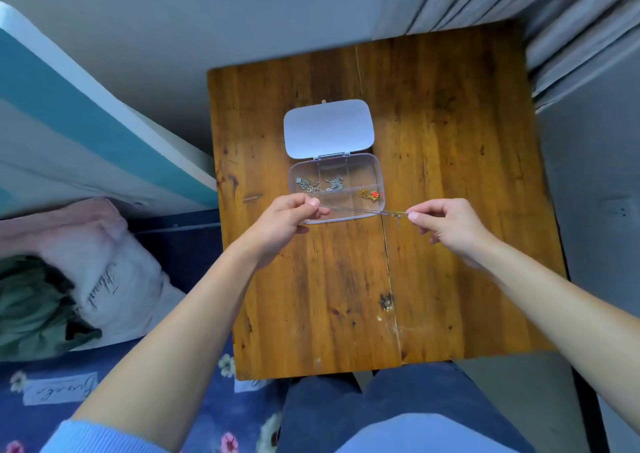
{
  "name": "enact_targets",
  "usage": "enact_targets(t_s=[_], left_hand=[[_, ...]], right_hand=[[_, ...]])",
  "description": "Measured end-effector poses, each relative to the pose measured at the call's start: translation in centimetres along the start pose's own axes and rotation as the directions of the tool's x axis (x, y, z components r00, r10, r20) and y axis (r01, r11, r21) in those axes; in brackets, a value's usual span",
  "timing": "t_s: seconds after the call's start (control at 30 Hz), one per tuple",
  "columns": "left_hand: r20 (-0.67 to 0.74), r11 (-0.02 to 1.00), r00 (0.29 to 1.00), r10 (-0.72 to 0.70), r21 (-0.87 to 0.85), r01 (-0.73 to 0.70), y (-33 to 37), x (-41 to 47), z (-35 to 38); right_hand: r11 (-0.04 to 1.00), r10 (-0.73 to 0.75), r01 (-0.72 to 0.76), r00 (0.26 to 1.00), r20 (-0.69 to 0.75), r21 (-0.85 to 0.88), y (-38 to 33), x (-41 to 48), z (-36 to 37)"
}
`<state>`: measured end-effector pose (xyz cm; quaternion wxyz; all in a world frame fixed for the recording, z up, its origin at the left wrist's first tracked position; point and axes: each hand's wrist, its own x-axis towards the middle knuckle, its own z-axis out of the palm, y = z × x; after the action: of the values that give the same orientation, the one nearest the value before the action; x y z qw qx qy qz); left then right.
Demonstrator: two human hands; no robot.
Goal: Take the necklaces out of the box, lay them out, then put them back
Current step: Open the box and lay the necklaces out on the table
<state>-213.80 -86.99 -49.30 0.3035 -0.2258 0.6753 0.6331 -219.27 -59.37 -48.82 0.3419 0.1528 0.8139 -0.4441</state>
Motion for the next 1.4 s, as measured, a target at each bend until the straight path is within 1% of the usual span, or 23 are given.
enact_targets(t_s=[0.13, 0.2, 0.27, 0.37, 0.5, 0.57, 0.7, 0.77, 0.87, 1.0, 1.07, 1.17, 1.23, 1.3, 1.33, 1.4], left_hand=[[0.058, 0.988, 0.996, -0.065, -0.136, 0.073, -0.3, 1.2, 0.6], [0.033, 0.98, 0.995, -0.094, -0.175, 0.098, -0.4, 1.6, 0.8], [-0.033, 0.981, 0.992, -0.122, -0.154, 0.115, -0.5, 1.8, 0.6], [-0.137, 0.989, 0.98, -0.146, -0.037, 0.142, 0.3, 2.1, -0.7], [-0.226, 0.979, 0.967, -0.115, 0.14, 0.15, 2.3, 1.5, -2.8], [-0.252, 0.961, 0.963, -0.095, 0.229, 0.155, 3.1, 0.8, -3.7], [-0.286, 0.936, 0.957, -0.041, 0.324, 0.137, 5.0, -0.1, -4.9], [-0.295, 0.905, 0.955, -0.002, 0.406, 0.127, 5.6, -0.6, -5.5], [-0.3, 0.79, 0.947, 0.113, 0.606, 0.097, 5.9, -1.4, -6.9], [-0.229, 0.565, 0.939, 0.256, 0.823, 0.047, 5.8, -2.6, -9.1], [-0.195, 0.481, 0.931, 0.309, 0.876, 0.024, 5.0, -3.3, -10.2], [-0.159, 0.414, 0.932, 0.324, 0.91, 0.012, 2.4, -4.7, -11.9], [-0.145, 0.395, 0.946, 0.291, 0.918, 0.02, 0.0, -5.4, -12.7], [-0.156, 0.405, 0.957, 0.247, 0.913, 0.044, -2.2, -5.7, -13.2], [-0.168, 0.427, 0.958, 0.234, 0.903, 0.054, -3.2, -5.7, -13.4], [-0.2, 0.512, 0.953, 0.229, 0.857, 0.056, -4.8, -5.3, -13.6]], right_hand=[[0.999, 0.038, -0.038, 0.999, -0.002, -0.027, 2.2, -0.7, -1.6], [0.997, 0.06, -0.059, 0.998, 0.027, -0.044, 3.0, -1.1, -1.6], [0.995, 0.09, -0.087, 0.994, 0.059, -0.047, 3.7, -1.6, -1.0], [0.991, 0.129, -0.125, 0.985, 0.112, -0.041, 4.0, -2.6, 0.5], [0.991, 0.132, -0.127, 0.98, 0.146, -0.042, 4.1, -4.8, 4.2], [0.99, 0.138, -0.131, 0.976, 0.166, -0.057, 3.9, -6.1, 6.7], [0.988, 0.146, -0.134, 0.973, 0.178, -0.078, 2.0, -7.9, 11.2], [0.986, 0.143, -0.124, 0.973, 0.181, -0.113, 1.1, -8.7, 13.3], [0.973, 0.137, -0.103, 0.978, 0.158, -0.207, -0.4, -10.2, 16.4], [0.95, 0.105, -0.074, 0.991, 0.086, -0.304, -2.5, -11.5, 19.5], [0.934, 0.077, -0.046, 0.994, 0.071, -0.355, -3.1, -12.2, 21.1], [0.899, 0.047, 0.001, 0.994, 0.099, -0.438, -2.8, -13.7, 24.0], [0.885, 0.031, 0.028, 0.993, 0.118, -0.465, -2.1, -14.8, 25.6], [0.892, -0.01, 0.052, 0.995, 0.096, -0.45, -1.8, -15.0, 25.9], [0.902, -0.037, 0.061, 0.997, 0.063, -0.428, -1.7, -14.7, 25.6], [0.919, -0.098, 0.078, 0.995, -0.033, -0.386, -1.9, -13.3, 24.3]])
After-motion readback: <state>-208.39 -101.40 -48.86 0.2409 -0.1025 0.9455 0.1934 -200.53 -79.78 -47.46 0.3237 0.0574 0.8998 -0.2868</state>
